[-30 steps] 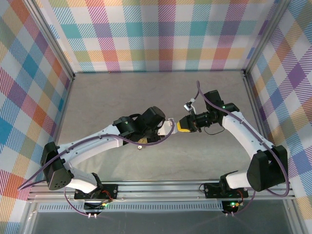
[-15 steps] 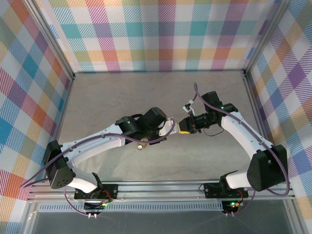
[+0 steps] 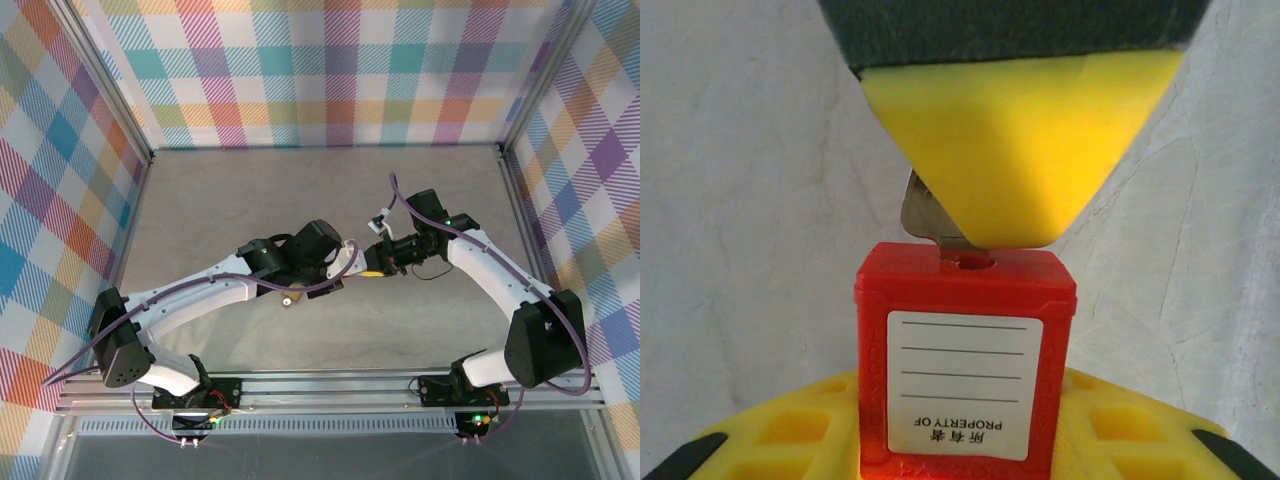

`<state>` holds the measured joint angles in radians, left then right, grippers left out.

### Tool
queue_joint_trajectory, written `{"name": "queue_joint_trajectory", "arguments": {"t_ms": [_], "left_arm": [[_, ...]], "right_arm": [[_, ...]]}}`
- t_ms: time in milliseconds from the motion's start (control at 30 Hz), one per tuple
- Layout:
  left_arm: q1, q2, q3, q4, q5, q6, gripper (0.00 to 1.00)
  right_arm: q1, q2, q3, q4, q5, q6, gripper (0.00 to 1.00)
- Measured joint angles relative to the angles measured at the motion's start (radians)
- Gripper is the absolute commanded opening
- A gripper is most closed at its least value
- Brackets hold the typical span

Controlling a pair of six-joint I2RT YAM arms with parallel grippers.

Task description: Unlock with the key

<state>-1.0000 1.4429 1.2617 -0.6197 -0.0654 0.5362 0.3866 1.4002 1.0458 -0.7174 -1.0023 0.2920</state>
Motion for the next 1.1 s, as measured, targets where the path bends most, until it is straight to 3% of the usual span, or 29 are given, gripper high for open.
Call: {"name": "queue_joint_trajectory", "arguments": {"t_ms": [167, 400, 600, 800, 1100], "left_arm": [[0.000, 0.010, -0.004, 0.002, -0.018, -0.003, 0.00], [0.000, 0.011, -0.090, 0.108, -0.084, 0.018, 0.00], [-0.002, 0.010, -0.122, 0.164, -0.074, -0.010, 0.00], [0.002, 0.008, -0.125, 0.174, 0.000, -0.051, 0.00], [0.061, -0.080, -0.162, 0.133, 0.074, -0.088, 0.00]], "right_arm": [[0.000, 0.015, -0.005, 0.026, -0.006, 0.068, 0.00], [-0.005, 0.058, -0.023, 0.108, -0.018, 0.293, 0.00], [-0.010, 0.087, 0.008, 0.044, -0.010, 0.327, 0.25], [-0.031, 0.089, 0.061, -0.028, 0.026, 0.243, 0.46], [-0.132, 0.055, 0.121, -0.132, 0.123, 0.071, 0.62]]}}
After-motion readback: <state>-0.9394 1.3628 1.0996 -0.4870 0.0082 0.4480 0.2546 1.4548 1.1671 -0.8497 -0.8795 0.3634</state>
